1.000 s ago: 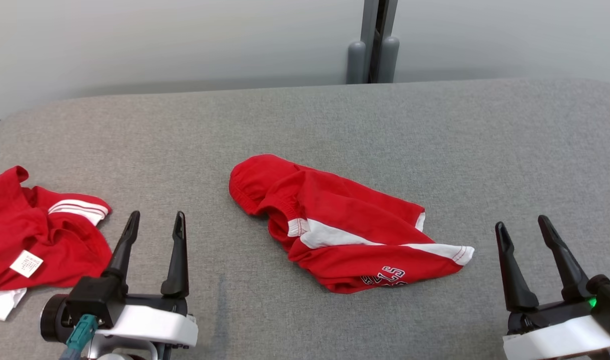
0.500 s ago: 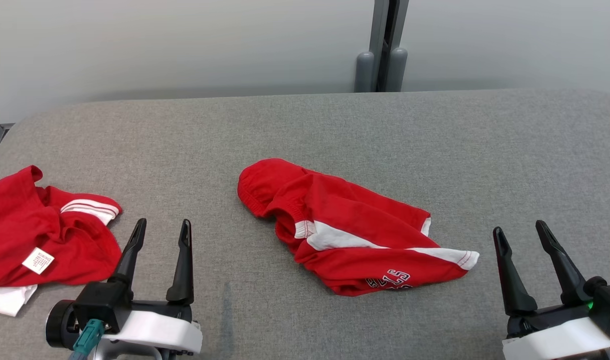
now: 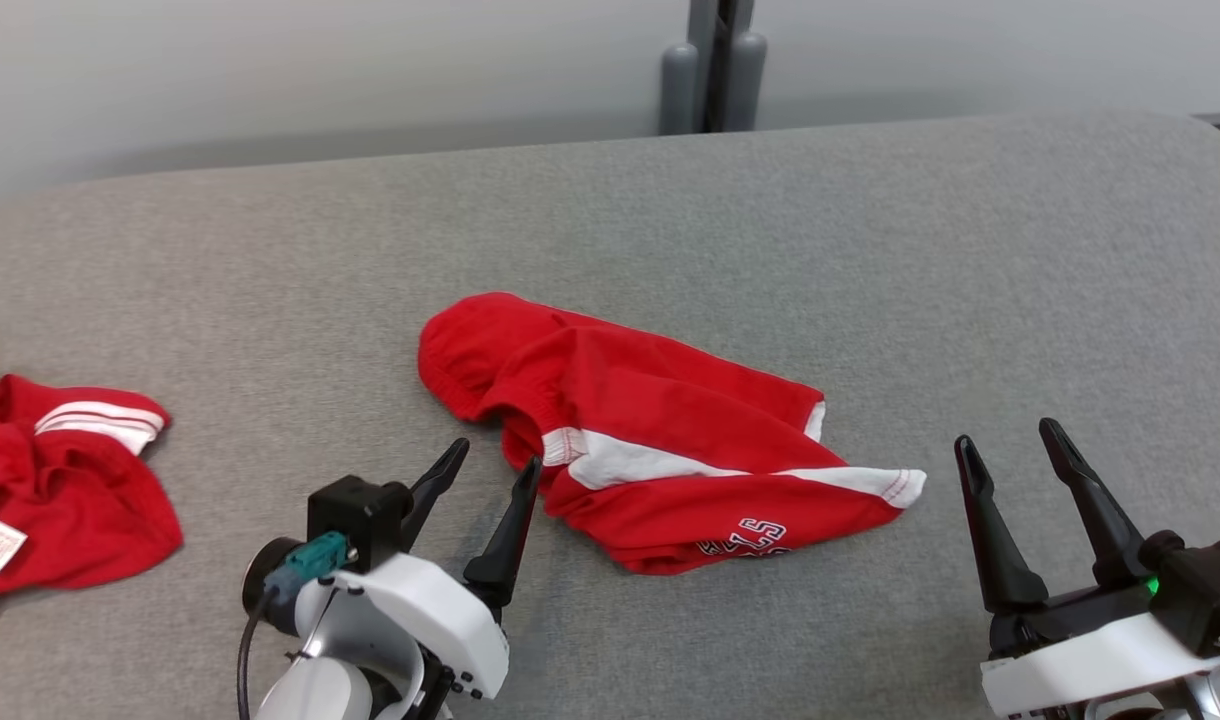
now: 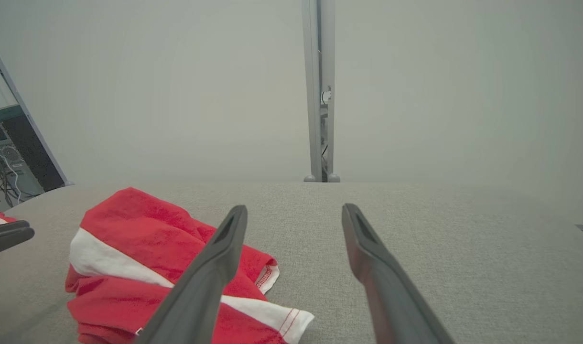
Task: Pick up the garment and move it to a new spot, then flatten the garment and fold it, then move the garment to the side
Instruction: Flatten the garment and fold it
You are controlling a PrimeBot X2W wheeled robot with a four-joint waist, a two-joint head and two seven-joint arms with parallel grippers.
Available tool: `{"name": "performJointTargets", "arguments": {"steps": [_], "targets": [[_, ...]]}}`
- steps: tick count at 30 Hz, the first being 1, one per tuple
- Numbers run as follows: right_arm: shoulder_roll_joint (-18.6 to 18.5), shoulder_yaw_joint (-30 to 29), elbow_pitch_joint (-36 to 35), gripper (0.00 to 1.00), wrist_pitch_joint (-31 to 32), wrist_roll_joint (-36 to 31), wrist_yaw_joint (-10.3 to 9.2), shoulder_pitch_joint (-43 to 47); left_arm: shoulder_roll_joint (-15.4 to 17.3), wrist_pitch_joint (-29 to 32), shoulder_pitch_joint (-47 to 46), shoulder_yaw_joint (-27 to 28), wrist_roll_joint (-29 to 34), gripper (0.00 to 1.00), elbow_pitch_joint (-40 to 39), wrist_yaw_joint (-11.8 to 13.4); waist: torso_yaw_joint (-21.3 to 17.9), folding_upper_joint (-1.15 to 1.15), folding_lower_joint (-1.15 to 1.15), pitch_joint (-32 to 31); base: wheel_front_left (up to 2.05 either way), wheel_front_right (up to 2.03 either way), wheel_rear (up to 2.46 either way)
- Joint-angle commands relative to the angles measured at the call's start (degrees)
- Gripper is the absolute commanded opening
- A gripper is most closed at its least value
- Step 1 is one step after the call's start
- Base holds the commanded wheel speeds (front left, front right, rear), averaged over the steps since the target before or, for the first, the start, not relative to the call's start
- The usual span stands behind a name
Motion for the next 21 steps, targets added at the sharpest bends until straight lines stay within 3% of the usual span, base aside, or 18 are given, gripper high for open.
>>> {"name": "performJointTargets", "arguments": {"steps": [1,9,10,12,21], "targets": [[-0.40,-0.07,0.21,1.00,-0.30,0.28,0.01,-0.63,0.26,0.32,-1.18,0.17,-0.69,1.00,0.26,-0.42,-1.39,0.00,0.00,1.30,0.00,0.00,0.00],[-0.26,0.76,1.78,1.00,-1.68,0.79,0.01,-2.06,0.10,5.79,-4.97,-0.36,-4.66,1.00,4.17,-3.43,-4.18,0.00,0.00,3.87,0.00,0.00,0.00],[-0.25,0.76,2.03,1.00,-1.86,0.83,0.01,-2.19,0.07,6.07,-5.31,-0.35,-5.50,0.84,4.35,-3.92,-4.30,0.00,0.00,4.03,0.00,0.00,0.00],[-0.14,0.78,2.39,1.00,-2.13,0.85,0.01,-2.31,0.22,6.00,-5.82,-0.20,-5.96,0.00,4.72,-4.23,-4.52,0.00,0.00,4.19,0.00,0.00,0.00],[-0.11,0.01,2.87,1.00,-2.60,1.05,0.01,-2.64,0.94,4.49,-6.36,0.67,-8.66,0.00,3.38,-5.80,-3.93,0.00,0.00,4.49,0.00,0.00,0.00]]}}
